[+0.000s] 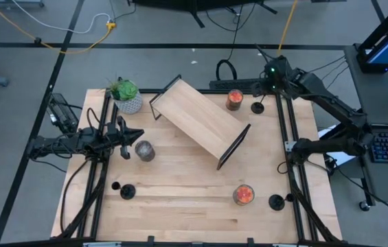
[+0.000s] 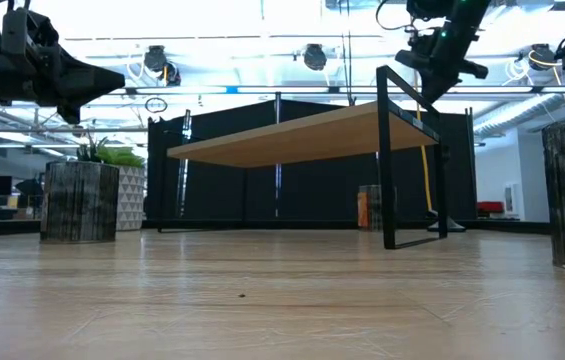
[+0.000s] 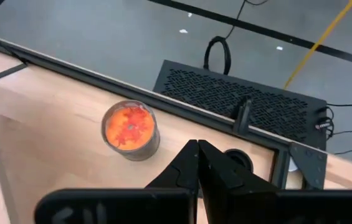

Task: Pick & Place candle stick holders
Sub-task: Put the top right candle holder on the shelf

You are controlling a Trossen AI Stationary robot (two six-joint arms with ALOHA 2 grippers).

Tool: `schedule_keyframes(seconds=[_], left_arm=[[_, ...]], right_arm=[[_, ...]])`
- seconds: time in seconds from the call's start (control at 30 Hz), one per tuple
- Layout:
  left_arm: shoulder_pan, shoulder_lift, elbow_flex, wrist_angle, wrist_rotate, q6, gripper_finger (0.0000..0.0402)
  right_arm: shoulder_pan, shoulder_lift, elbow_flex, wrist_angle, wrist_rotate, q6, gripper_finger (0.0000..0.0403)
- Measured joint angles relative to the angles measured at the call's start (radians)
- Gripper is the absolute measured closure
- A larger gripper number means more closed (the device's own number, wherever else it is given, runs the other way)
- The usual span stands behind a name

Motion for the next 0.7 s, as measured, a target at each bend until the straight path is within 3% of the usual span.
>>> schedule_keyframes(seconds=[0.4,0.7], left_arm=[[0.0,0.0,0.0,0.0,0.0,0.001,0.0366],[0.0,0.0,0.0,0.0,0.0,0.002,0.0366]], right_arm=[[-0.015,0.0,0.0,-0.02,-0.015,0.03,0.0396],[-0.081,0.052,0.0,-0.091,-0.014,0.022,0.0319]])
